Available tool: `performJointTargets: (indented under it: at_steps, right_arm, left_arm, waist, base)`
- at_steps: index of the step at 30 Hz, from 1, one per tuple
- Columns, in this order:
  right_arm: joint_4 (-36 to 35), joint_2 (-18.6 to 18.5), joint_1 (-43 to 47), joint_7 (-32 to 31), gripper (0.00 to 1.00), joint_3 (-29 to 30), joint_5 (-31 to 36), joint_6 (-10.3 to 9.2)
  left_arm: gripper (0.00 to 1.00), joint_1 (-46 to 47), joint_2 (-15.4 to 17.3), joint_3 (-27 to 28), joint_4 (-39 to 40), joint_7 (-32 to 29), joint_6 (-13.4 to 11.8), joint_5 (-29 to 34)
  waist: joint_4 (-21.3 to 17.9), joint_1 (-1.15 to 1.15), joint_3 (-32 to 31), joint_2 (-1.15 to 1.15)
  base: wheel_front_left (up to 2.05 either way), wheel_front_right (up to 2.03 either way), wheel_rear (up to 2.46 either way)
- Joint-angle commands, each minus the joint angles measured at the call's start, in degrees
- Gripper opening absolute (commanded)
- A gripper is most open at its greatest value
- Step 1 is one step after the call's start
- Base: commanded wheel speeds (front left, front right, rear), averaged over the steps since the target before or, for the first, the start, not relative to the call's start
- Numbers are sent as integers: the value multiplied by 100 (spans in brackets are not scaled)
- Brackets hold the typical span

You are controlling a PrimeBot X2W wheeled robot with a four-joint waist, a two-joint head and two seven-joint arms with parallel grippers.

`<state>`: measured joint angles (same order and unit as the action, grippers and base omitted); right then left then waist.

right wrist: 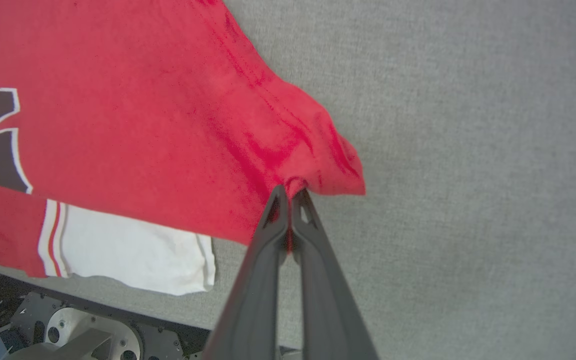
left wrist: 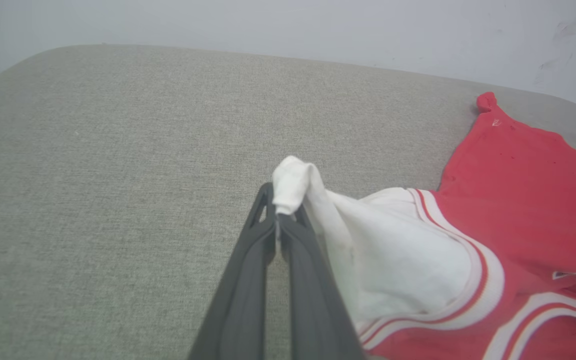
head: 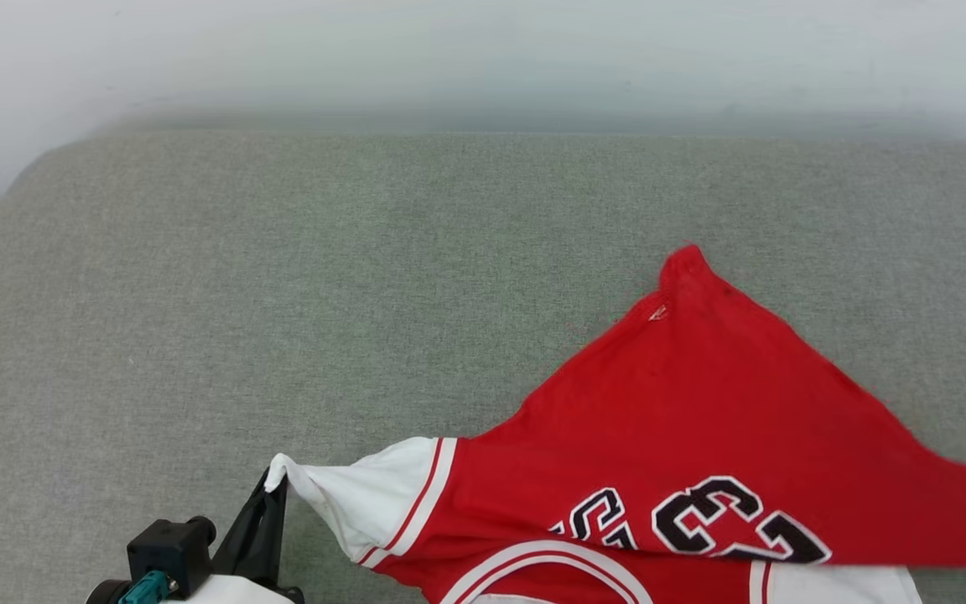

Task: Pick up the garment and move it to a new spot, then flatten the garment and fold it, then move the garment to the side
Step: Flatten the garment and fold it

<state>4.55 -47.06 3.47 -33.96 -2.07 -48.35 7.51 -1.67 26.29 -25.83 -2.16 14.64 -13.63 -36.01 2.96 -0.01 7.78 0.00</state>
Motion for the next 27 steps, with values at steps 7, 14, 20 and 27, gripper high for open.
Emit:
performJointTargets:
  at_steps: [7,14,20,27]
  right_arm:
    - [172,887,1350,-99,0,334,54,-4]
    - [442,1303,1498,90,11,469,258,-5]
    - [64,1161,1224,416,100,813,383,-4]
    - [-834,796,589,468,100,1152,507,-4]
  left_arm:
    - [0,28,14,-19,-122,19,78,-24]
    - [0,35,-19,-14,-226,28,99,-32]
    - [0,22,5,-30,-232,34,104,-14]
    - [0,90,11,-57,-181,35,109,28]
  waist:
    - [55,1,22,0]
    - [61,1,-2,0]
    - [46,1,-73,0]
    - [101,1,-28,0]
  base:
    - [0,0,0]
    - [0,0,0]
    - [0,0,0]
    - [0,0,0]
